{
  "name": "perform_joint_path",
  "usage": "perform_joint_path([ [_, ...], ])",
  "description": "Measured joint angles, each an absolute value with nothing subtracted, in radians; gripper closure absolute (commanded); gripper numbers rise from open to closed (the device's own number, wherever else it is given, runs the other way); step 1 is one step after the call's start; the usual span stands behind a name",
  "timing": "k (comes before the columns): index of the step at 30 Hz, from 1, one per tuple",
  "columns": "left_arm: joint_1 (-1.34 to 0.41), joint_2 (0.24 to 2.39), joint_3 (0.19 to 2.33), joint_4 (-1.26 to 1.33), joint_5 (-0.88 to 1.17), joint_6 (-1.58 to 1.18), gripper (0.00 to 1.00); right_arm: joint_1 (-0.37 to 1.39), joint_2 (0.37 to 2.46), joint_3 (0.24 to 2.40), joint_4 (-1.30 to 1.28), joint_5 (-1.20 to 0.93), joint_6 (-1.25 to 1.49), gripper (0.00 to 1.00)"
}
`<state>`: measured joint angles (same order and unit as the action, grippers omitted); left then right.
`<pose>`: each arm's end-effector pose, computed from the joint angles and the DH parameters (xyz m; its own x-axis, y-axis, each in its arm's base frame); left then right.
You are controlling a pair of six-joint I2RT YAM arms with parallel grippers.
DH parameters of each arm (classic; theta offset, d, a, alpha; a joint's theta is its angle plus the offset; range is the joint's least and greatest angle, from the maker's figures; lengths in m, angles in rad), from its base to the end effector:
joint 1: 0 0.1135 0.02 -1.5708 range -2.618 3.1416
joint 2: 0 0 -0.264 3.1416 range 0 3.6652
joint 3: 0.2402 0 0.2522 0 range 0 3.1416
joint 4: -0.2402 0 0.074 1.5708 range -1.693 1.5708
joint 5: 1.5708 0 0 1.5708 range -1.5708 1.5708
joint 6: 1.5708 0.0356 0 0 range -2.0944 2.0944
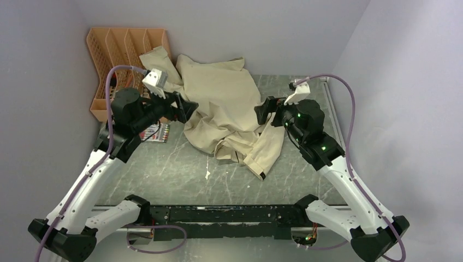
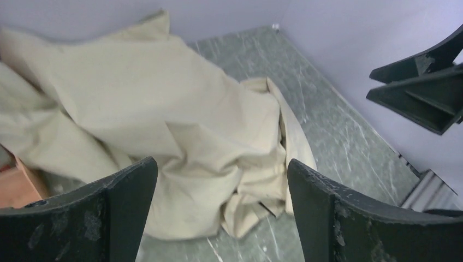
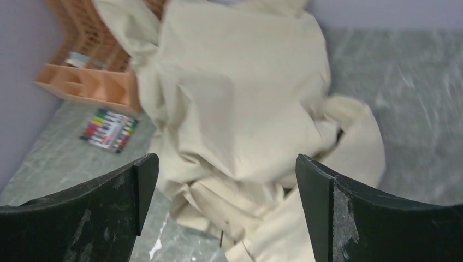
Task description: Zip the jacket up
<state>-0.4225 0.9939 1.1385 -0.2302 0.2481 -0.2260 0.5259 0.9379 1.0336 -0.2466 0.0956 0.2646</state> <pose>0.1951 -0.0973 0.4202 -0.2151 -0.1415 -0.9663 0.5874 0.7717 -0.2437 0.1835 0.1026 0.3930 -0.2348 0.1647 -0.9580 -0.3695 0.8964 0.2447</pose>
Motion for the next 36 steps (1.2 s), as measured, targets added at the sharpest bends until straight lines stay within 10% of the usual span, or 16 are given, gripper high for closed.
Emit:
perform_joint_path([
  [21, -0.422, 0.96, 0.896, -0.328, 0.301, -0.418, 0.07, 0.533, 1.084, 1.036, -0.556, -0.063, 0.232, 0.04],
  [36, -0.422, 0.95, 0.85, -0.353, 0.316, -0.453, 0.07, 0.843, 1.272, 0.996, -0.493, 0.109, 0.187, 0.06],
])
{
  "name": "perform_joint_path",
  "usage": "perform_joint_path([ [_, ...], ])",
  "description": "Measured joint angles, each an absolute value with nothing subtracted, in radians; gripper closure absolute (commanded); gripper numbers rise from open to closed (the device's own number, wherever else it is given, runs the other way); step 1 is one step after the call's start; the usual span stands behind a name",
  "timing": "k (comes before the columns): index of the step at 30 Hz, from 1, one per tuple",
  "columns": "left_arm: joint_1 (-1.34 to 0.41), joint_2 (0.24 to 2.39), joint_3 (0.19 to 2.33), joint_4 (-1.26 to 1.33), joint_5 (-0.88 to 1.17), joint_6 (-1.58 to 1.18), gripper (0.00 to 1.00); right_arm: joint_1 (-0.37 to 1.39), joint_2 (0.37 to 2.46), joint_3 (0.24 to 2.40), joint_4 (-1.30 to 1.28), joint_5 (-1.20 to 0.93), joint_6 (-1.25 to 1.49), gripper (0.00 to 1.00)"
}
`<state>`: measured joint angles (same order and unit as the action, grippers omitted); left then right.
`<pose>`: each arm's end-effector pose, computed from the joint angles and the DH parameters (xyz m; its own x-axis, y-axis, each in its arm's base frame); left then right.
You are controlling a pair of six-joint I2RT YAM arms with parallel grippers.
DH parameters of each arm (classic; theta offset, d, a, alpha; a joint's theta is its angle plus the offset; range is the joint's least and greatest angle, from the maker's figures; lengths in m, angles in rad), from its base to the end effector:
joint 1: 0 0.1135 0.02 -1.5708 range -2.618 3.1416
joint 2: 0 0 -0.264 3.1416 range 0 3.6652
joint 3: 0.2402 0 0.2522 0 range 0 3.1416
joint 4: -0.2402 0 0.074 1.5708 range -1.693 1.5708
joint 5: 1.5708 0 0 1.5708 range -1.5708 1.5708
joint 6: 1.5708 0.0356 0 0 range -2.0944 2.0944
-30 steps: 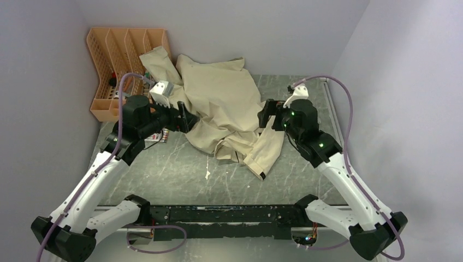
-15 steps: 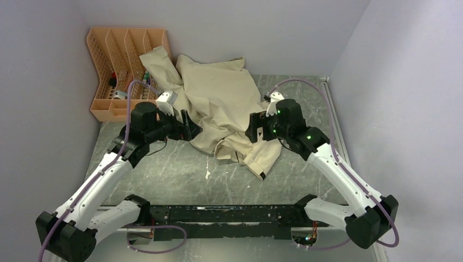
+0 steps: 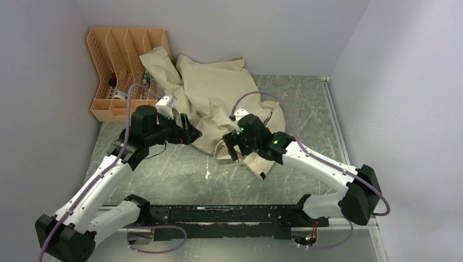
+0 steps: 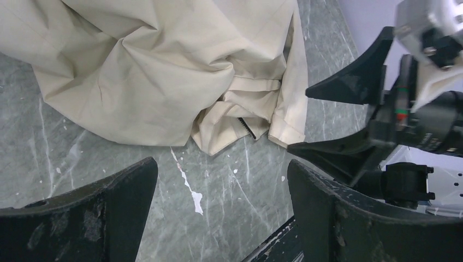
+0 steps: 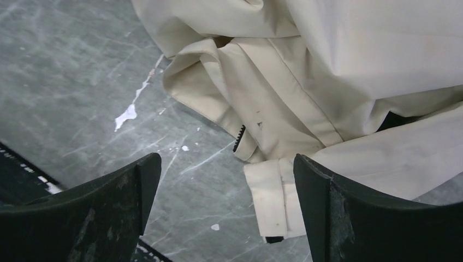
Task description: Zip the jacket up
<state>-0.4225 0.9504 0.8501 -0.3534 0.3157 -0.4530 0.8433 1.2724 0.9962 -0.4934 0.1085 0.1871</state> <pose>0.1899 -0.0975 0.3162 -0.6414 -0.1678 -0.7486 0.4044 0.7553 -0.5157 0.1844 0.2013 0.2806 -0.5832 -0.3768 -0.7197 -0.5926 0.8033 0.0596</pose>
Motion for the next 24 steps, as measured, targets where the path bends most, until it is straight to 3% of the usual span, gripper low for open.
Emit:
perform_joint_path([
  [14, -0.422, 0.866, 0.85, -0.438, 0.272, -0.448, 0.07, 0.963, 1.489, 0.971, -0.356, 0.351, 0.148, 0.08],
  [24, -0.422, 0.844, 0.85, -0.462, 0.25, -0.445, 0.07, 0.973, 1.617, 0.97, -0.217, 0.47, 0.143, 0.23],
])
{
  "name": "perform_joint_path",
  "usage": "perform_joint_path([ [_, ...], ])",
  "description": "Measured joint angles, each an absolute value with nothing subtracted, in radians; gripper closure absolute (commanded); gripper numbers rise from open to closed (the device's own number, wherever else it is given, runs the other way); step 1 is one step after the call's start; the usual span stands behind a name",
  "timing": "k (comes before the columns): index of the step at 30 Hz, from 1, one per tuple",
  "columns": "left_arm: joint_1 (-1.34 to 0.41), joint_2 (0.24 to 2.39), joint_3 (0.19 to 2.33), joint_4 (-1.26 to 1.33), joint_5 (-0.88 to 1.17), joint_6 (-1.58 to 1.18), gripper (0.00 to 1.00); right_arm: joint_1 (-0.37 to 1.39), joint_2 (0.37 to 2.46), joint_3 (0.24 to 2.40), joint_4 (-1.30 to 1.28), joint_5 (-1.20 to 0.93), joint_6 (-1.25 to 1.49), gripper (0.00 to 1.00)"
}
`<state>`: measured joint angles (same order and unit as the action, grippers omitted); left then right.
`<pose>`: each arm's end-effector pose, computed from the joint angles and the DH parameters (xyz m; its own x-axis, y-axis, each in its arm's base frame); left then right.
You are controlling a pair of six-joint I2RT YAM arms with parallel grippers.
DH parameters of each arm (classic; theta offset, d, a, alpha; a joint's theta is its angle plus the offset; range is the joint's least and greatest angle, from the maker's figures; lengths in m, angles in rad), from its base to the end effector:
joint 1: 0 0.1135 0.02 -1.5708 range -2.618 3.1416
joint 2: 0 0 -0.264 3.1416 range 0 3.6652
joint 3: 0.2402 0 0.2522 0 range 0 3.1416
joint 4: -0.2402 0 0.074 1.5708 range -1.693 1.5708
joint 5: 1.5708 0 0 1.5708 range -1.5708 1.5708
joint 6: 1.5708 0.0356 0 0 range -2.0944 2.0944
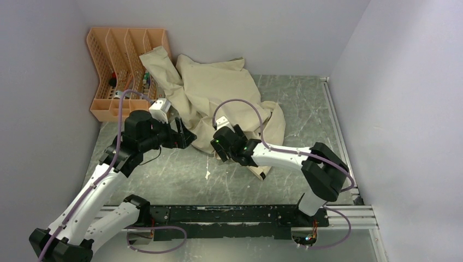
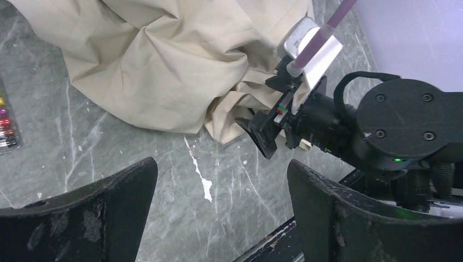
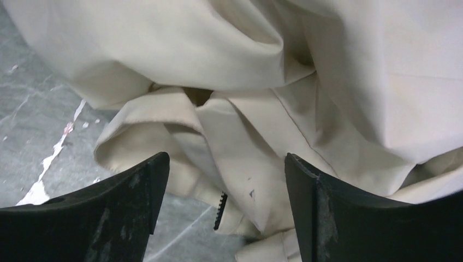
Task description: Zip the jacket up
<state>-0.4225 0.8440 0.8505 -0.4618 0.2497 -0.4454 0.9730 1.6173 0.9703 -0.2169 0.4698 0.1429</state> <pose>0.1666 -0.0845 0.3247 -0.6203 -0.1788 -0.7637 0.3685 0.7931 -0.4850 0.2005 0.2658 0.1970 -0.5050 -0.5160 -0.6919 -0.5048 0.8268 -0.2482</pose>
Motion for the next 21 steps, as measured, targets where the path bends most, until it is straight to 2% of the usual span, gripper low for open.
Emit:
perform_joint_path([
  [3, -0.422, 0.844, 0.85, -0.463, 0.245, -0.445, 0.07, 0.973, 1.652, 0.97, -0.181, 0.497, 0.151, 0.33],
  [4, -0.422, 0.844, 0.85, -0.463, 0.244, -0.445, 0.07, 0.973, 1.663, 0.97, -0.171, 0.507, 0.152, 0.39],
  [6, -0.422, 0.844, 0.85, -0.463, 0.242, -0.445, 0.07, 0.973, 1.678, 0.97, -0.16, 0.534, 0.154, 0.63],
  [8, -0.422, 0.844, 0.85, -0.463, 0.242, -0.446, 0.07, 0.973, 1.685, 0.971, -0.155, 0.557, 0.153, 0.95],
  [9, -0.422, 0.844, 0.85, -0.463, 0.242, -0.446, 0.07, 0.973, 1.686, 0.975, -0.156, 0.566, 0.154, 1.0],
  [21, -0.422, 0.86, 0.798, -0.393, 0.359, -0.469, 0.07, 0.974, 1.58, 1.094, -0.201, 0.564, 0.175, 1.0],
])
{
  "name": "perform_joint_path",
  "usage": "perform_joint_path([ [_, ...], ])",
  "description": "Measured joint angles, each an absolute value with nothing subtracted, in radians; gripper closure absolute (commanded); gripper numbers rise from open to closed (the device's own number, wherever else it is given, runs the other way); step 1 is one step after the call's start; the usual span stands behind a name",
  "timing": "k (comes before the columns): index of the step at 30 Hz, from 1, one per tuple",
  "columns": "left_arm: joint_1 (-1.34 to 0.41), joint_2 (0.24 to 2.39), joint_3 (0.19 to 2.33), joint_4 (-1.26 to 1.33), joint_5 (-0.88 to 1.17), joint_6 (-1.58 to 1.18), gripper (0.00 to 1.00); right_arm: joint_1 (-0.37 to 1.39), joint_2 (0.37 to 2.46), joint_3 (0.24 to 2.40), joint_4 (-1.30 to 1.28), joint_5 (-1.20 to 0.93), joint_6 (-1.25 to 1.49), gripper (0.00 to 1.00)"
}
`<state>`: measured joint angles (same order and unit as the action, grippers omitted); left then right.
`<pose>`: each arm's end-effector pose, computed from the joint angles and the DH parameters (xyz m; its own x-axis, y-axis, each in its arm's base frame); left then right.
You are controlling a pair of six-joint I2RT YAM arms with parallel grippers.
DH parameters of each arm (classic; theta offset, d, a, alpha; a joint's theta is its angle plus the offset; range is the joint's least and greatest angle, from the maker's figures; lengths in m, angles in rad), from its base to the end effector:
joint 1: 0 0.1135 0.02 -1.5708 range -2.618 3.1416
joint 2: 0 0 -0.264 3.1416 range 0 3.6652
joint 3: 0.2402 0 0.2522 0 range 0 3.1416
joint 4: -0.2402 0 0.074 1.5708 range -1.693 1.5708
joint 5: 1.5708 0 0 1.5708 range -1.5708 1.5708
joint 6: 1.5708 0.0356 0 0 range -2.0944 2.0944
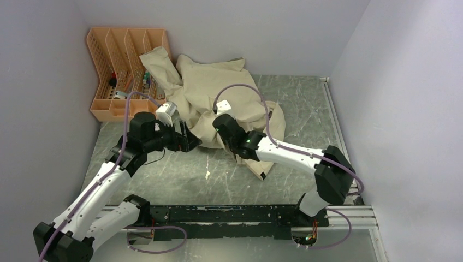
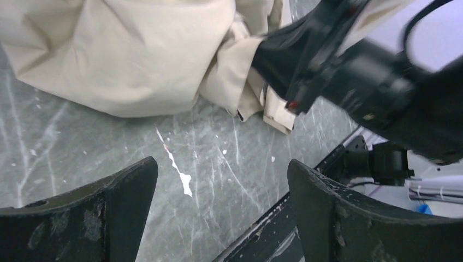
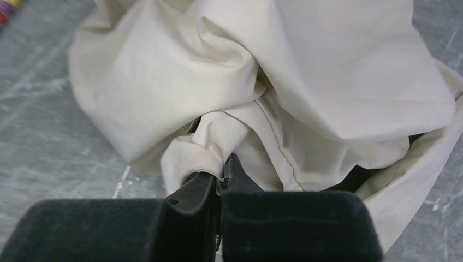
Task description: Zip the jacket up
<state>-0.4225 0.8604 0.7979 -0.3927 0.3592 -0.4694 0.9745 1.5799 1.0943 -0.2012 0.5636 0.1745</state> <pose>0.1704 -0.0903 0.3110 -0.6615 -0.1669 -0.7311 0.4178 0.7276 -0.5441 0.2109 0.2769 0.2502 -0.4318 -0.3749 -0.8203 -0.3985 0.8952 -0.1993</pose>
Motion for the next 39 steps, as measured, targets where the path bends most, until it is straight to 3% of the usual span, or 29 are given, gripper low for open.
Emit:
perform_joint_path([
  [15, -0.561, 0.967, 0.728, -0.192, 0.426, -0.566, 0.07, 0.95, 1.523, 1.256, -0.326, 0.523, 0.209, 1.0],
  [26, -0.725, 1.074, 0.764, -0.168, 0.153, -0.592, 0.07, 0.913, 1.466, 1.371, -0.411, 0.502, 0.189, 1.0],
  [39, -0.743, 1.081, 0.98, -0.235, -0.124, -0.367, 0.07, 0.912, 1.353, 1.511, -0.498, 0.439, 0.176, 1.0],
])
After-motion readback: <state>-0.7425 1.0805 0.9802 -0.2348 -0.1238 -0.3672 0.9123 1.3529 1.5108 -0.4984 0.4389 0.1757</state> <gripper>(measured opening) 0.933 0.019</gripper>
